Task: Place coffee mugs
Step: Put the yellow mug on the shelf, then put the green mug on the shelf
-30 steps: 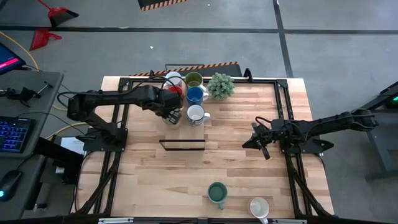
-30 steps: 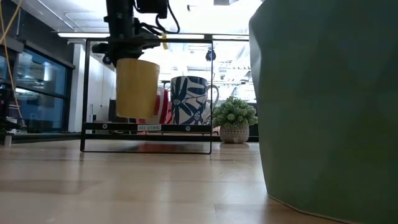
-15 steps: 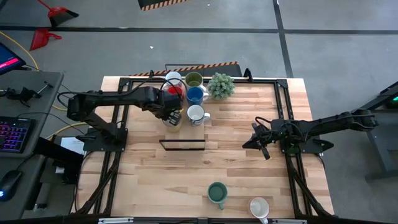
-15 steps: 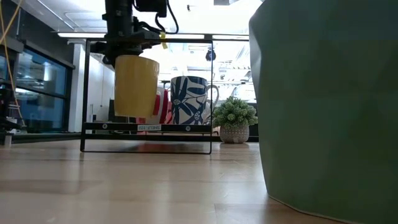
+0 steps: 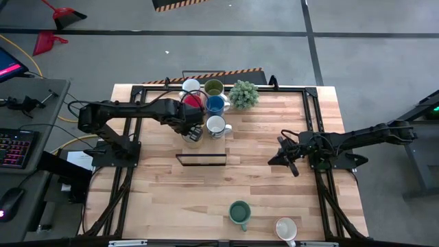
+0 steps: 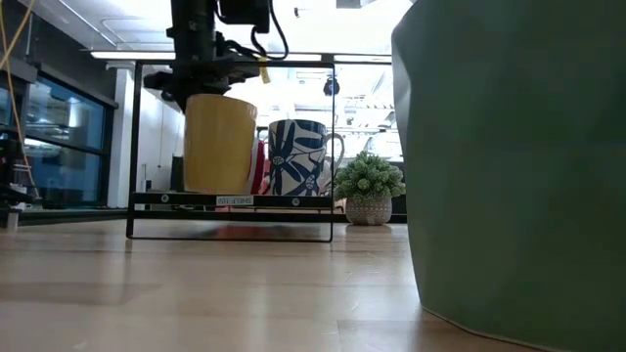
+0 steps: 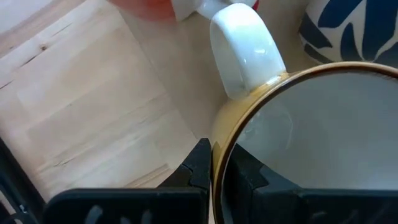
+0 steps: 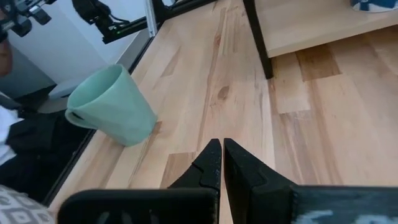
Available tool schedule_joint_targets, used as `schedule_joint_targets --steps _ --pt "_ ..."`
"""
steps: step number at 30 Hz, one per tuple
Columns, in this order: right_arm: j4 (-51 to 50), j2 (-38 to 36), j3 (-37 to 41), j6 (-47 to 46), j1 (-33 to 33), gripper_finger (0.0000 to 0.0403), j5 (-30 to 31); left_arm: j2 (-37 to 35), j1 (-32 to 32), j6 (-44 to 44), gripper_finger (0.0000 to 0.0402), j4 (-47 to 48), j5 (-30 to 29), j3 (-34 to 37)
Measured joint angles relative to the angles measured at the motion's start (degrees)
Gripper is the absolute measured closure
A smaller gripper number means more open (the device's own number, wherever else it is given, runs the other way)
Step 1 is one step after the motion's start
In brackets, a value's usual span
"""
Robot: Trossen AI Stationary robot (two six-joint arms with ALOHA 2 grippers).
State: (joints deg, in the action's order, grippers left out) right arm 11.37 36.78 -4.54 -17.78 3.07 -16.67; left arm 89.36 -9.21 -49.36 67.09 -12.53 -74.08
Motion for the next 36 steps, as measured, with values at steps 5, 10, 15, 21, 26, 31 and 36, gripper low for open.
schedule_joint_targets --steps 5,10,15,21,26,31,36 --pt "0.0 0.0 0.0 -0.2 0.0 0.0403 -0.4 0.0 0.2 0.0 0.038 -0.7 0.2 0.0" --pt "0.0 0.0 0.0 -0.2 0.0 0.0403 -0.5 0.0 0.2 0.5 0.0368 -0.6 0.3 0.0" --pt "0.0 0.0 0.0 -0.2 0.0 0.0403 -0.5 0.0 0.2 0.6 0.038 -0.8 0.0 0.0" --pt "-0.3 0.0 0.0 -0.2 0.0 0.0403 -0.5 0.0 0.2 0.5 0.0365 -1.0 -0.3 0.0" --pt "-1.0 0.0 0.0 -0.2 0.0 0.0403 -0.5 0.0 0.2 0.7 0.0337 -1.1 -0.6 0.0" --pt "-1.3 0.0 0.0 -0.2 0.0 0.0403 -0.5 -0.1 0.2 1.5 0.0312 -1.0 -0.7 0.0" --pt "-1.3 0.0 0.0 -0.2 0.0 0.0403 -0.5 -0.9 0.2 3.2 0.0298 0.2 -0.7 -1.7"
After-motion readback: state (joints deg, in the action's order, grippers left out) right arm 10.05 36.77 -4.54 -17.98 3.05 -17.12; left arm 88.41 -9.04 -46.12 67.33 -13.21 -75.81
